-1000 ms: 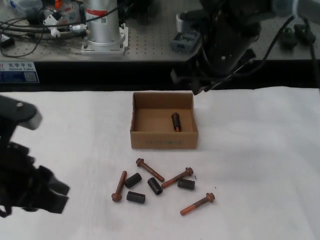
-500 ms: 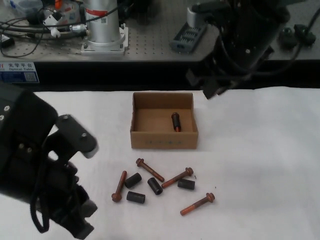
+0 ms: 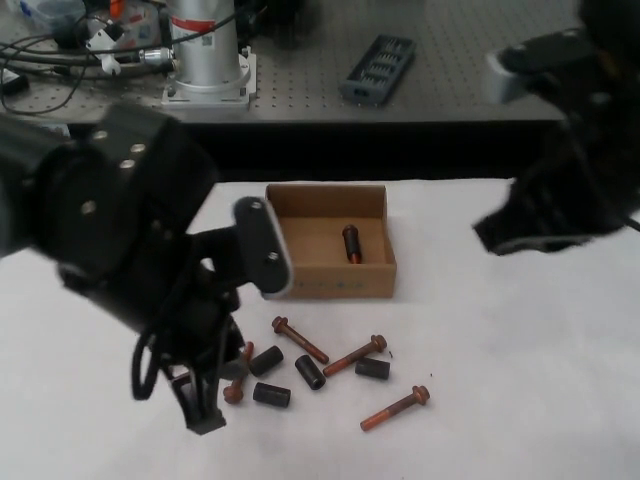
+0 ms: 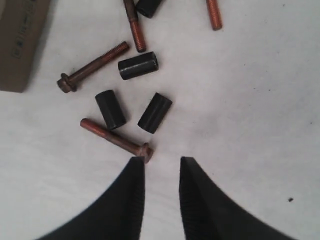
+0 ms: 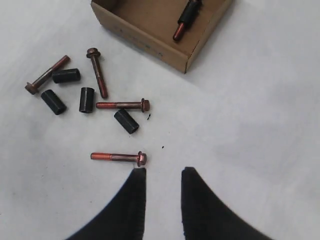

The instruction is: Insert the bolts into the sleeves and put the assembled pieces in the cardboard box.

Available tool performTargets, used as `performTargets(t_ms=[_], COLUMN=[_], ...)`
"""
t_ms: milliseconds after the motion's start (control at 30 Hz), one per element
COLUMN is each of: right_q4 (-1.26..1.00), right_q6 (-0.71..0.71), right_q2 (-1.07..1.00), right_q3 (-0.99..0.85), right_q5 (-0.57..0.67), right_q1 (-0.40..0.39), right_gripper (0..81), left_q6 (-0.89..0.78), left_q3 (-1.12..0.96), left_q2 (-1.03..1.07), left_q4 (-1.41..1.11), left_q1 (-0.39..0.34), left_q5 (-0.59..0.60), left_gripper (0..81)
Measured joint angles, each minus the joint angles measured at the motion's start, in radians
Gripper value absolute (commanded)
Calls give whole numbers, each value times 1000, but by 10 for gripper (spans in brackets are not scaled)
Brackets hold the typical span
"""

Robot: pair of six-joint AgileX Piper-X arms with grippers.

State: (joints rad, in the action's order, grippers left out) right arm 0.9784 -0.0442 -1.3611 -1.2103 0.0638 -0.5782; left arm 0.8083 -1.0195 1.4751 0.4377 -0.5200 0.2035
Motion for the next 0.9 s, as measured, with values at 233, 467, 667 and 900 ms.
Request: performTargets(t_ms=[233, 467, 667, 900], right_q4=[-20, -20, -4, -4], right_q6=[33, 88, 92, 92], right_q2=[273, 466, 514, 514], right_q3=[172, 280, 304, 304], right_q5=[0, 0, 0, 0], right_q1=[0, 0, 0, 0], right_gripper=[187, 187, 187, 187], left_q6=[80, 181, 209, 271], left_q3=[-169, -292, -311, -311], left_q2=[176, 325, 388, 415], left_q4=[69, 150, 207, 214], left_q1=[-57, -102, -102, -103], left_q5=[-68, -179, -230, -224], left_gripper=[228, 228, 295, 337])
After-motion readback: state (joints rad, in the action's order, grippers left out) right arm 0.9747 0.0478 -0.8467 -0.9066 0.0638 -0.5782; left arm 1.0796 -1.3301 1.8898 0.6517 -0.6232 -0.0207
